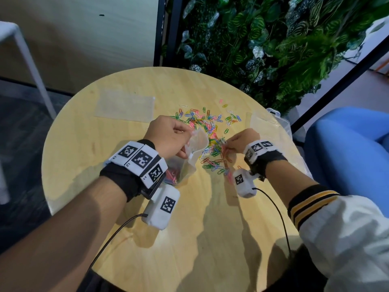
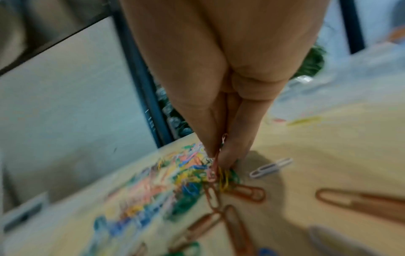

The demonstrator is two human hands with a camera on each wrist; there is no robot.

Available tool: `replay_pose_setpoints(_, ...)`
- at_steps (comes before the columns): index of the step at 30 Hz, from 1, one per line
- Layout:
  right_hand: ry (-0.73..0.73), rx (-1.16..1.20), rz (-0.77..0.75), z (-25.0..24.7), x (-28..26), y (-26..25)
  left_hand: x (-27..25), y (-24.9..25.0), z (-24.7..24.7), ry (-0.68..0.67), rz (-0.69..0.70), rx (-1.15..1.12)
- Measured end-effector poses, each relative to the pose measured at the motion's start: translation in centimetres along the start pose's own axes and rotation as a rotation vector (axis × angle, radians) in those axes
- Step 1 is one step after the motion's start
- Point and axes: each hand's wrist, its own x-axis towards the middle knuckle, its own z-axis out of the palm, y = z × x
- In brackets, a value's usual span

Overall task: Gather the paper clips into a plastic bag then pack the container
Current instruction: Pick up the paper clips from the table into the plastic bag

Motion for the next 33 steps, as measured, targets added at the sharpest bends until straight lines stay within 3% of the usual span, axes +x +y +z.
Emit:
replay_pose_setpoints(3,-0.162,0.77,0.164,-1.3,-2.1,0.7,-0.1,0.0,0.2,0.001,-0.007,-0.006)
replay_pose_setpoints(5,-0.223,1.068,0.195,-2.2,-3.8,0.0,-0.2,0.1,0.4,-0.002,-0.008,-0.008)
replay_pose_setpoints(11,-0.43,1.28,0.045,-3.3,-9.3,-3.5,-0.5,0.2,1.1,-0.023,-0.024,-0.053)
replay_pose_setpoints(15,-0.484,1.113,-0.109,-1.9,-11.5,-5.3,-0.8,0.4,1.4,-0.033,-0.032,-0.079)
replay_pose_setpoints(20,-0.175,0.601,-0.269,-0.8,-12.5,-6.8,-0.7,0.3,1.3,-0.021,-0.034,-0.078)
replay_pose_setpoints(24,-0.029,0.106,-0.398,-0.8,-12.7,-7.0,-0.8,0.5,1.4,-0.036,-0.02,-0.07)
replay_pose_setpoints(27,0.05,-0.095,-0.491,-0.4,-13.0,-7.3,-1.1,0.6,1.7,-0.06,-0.013,-0.053)
replay_pose_setpoints(31,-0.04,-0.423,-0.596,0.1,-12.6,-7.5,-1.2,0.4,1.9,-0.075,0.0,-0.037)
replay_pose_setpoints(33,-0.14,-0.388,-0.578,-0.6,-12.4,-7.4,-1.1,0.3,2.0,-0.064,0.004,-0.016)
